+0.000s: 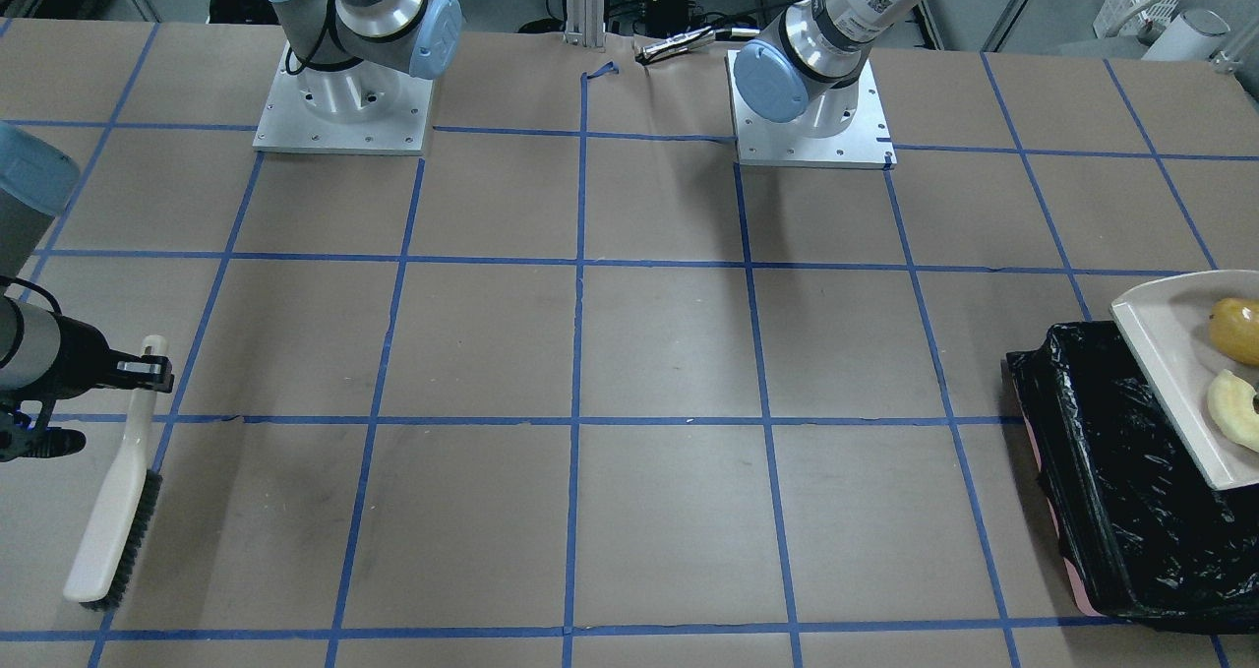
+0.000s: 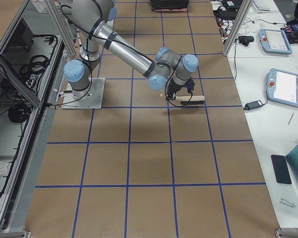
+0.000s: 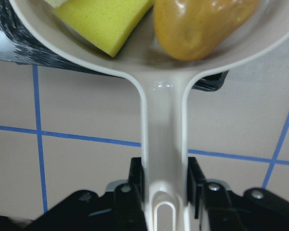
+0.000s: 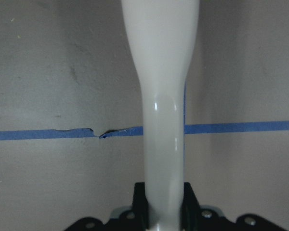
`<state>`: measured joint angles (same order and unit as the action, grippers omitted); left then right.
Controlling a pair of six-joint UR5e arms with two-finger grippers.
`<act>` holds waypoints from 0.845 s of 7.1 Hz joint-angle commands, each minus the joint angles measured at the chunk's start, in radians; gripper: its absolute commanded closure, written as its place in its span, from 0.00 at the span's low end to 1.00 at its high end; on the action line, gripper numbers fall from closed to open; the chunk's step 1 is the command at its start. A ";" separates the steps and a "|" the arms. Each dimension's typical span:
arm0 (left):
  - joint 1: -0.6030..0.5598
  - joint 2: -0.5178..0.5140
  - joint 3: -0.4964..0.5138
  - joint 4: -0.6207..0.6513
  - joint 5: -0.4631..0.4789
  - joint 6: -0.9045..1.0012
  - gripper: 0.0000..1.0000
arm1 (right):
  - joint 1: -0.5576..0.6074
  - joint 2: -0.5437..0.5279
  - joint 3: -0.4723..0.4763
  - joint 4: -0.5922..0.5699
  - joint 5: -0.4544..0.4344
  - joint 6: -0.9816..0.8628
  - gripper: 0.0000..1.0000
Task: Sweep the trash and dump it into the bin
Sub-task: 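Tilt the dustpan over the black bin with the left gripper to dump the trash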
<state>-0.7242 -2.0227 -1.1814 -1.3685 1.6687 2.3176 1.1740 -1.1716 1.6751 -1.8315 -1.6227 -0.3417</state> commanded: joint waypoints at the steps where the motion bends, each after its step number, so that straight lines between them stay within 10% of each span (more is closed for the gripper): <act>1: -0.020 -0.020 0.016 0.006 0.078 0.011 1.00 | -0.005 0.000 -0.002 0.008 0.036 0.004 1.00; 6: -0.087 -0.028 0.031 0.054 0.184 0.083 1.00 | -0.004 0.006 0.002 0.017 0.064 -0.011 1.00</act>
<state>-0.7996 -2.0471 -1.1555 -1.3231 1.8346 2.3930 1.1698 -1.1685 1.6755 -1.8164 -1.5593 -0.3505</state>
